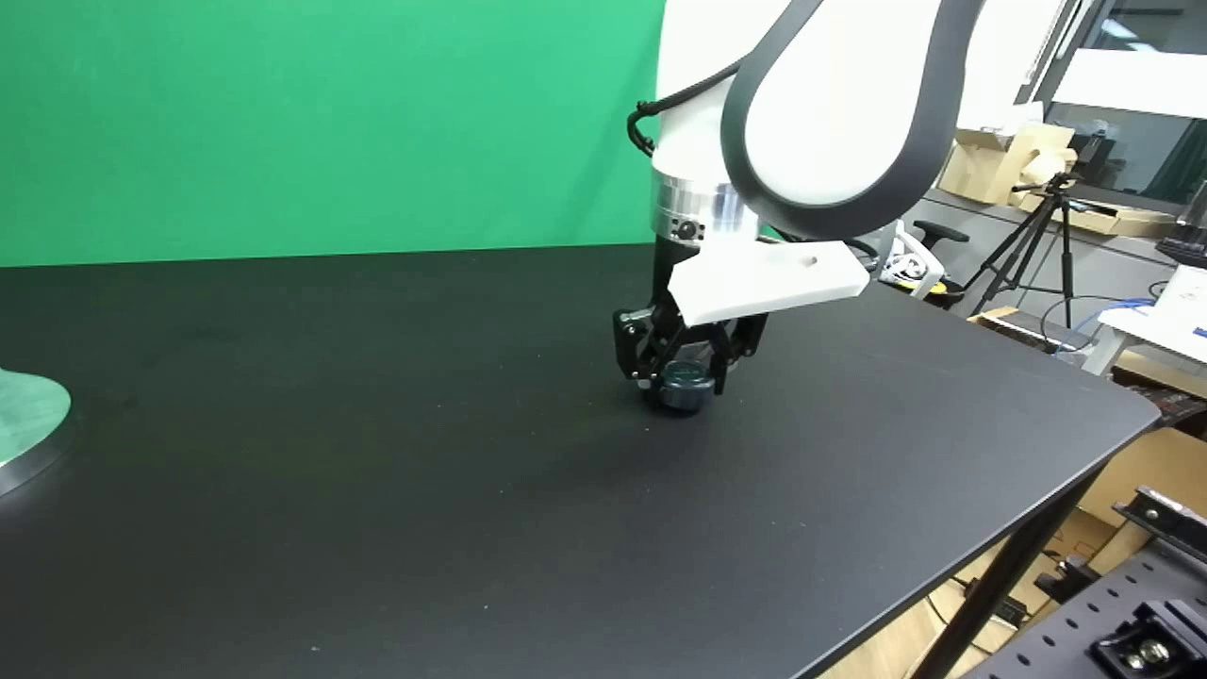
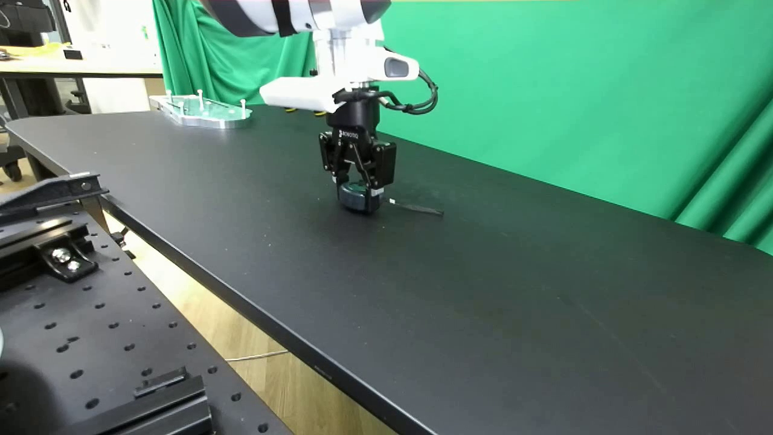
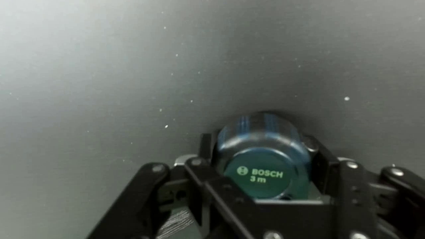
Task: Move the tape backward
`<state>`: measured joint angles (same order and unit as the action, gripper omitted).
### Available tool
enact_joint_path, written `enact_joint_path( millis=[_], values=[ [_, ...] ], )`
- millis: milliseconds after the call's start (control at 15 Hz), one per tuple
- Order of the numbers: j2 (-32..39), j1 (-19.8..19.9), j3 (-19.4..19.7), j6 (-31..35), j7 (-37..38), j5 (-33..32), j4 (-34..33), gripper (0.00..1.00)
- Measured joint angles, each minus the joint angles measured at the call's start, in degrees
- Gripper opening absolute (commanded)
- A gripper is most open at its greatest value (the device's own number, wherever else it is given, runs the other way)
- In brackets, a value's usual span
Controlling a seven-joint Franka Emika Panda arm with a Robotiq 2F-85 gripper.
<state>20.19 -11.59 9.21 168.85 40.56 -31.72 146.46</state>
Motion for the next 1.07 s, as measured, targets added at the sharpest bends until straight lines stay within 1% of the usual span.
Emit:
enact_joint_path(
  millis=[400, 533, 667, 800, 933, 1067],
  values=[
    [0.28, 0.53, 0.08, 3.56, -0.25, 0.74, 0.37, 0.44],
    [0.29, 2.35, -1.65, 4.18, -2.61, 1.90, 0.37, 0.44],
    [0.30, 6.12, -5.57, 4.73, -8.06, 3.84, 0.28, 0.44],
    [0.34, 8.95, -9.13, 4.59, -17.84, 10.37, -0.12, 0.44],
    [0.34, 9.69, -10.84, 2.98, -26.58, 16.59, -1.33, 0.44],
    [0.30, 8.88, -10.33, -0.15, -30.65, 18.62, -3.62, 0.44]
  ],
)
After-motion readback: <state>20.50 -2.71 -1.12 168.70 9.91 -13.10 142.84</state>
